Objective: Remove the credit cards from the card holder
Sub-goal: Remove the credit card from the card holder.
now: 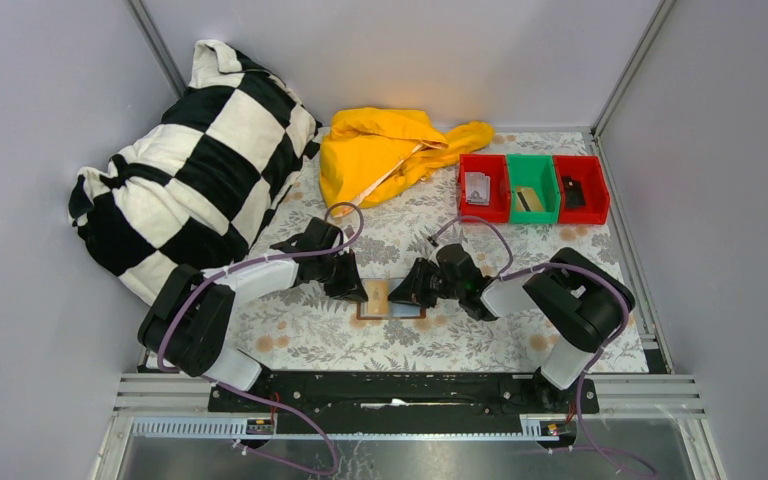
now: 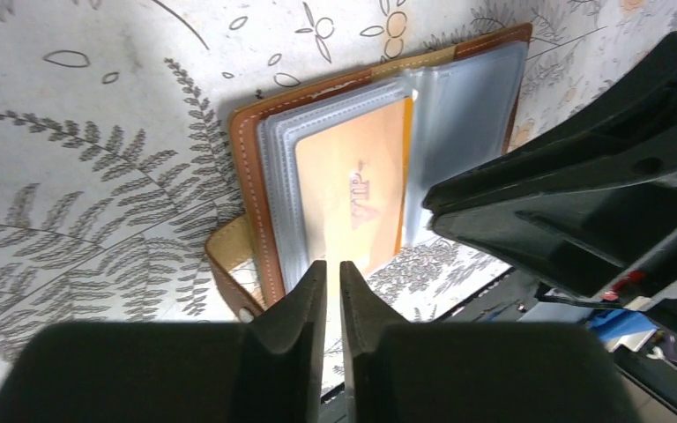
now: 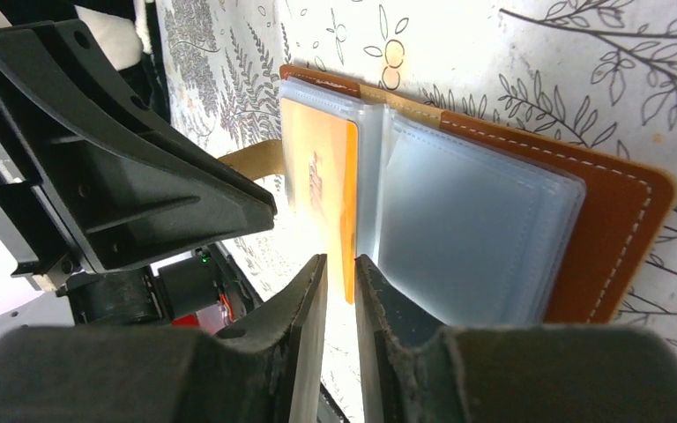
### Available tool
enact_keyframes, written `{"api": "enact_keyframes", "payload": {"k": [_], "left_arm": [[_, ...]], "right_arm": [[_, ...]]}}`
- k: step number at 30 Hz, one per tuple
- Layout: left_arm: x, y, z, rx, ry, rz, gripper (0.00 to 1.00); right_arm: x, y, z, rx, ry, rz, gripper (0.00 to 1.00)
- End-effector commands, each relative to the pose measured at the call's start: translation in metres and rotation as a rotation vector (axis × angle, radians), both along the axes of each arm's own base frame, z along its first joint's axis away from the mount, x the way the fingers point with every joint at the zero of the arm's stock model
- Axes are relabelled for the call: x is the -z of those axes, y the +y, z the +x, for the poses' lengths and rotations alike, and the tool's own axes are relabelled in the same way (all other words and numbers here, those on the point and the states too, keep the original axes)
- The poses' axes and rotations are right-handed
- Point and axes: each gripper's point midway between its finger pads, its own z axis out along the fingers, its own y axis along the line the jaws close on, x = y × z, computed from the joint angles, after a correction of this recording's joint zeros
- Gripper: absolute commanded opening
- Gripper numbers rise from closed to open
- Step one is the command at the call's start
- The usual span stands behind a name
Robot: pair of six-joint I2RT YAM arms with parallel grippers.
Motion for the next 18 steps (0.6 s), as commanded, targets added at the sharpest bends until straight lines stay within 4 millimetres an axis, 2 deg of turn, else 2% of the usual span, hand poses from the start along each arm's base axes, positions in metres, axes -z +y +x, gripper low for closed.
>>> {"api": "enact_keyframes", "payload": {"k": [1, 9, 18], "left_arm": [[-0.013, 0.002, 0.015, -0.029, -0.084, 0.02, 0.17], [-0.007, 0.002, 0.017, -0.029, -0.077, 0.036, 0.17], [-0.004, -0.006, 0.016, -0.01, -0.066, 0.018, 0.13]], "right_arm": [[-0.014, -0.003, 0.014, 0.014, -0.083, -0.034, 0.25], [-0.009, 0.002, 0.017, -0.002, -0.069, -0.041, 0.25], [-0.001, 0.004, 0.018, 0.002, -0.049, -0.045, 0.28]]}}
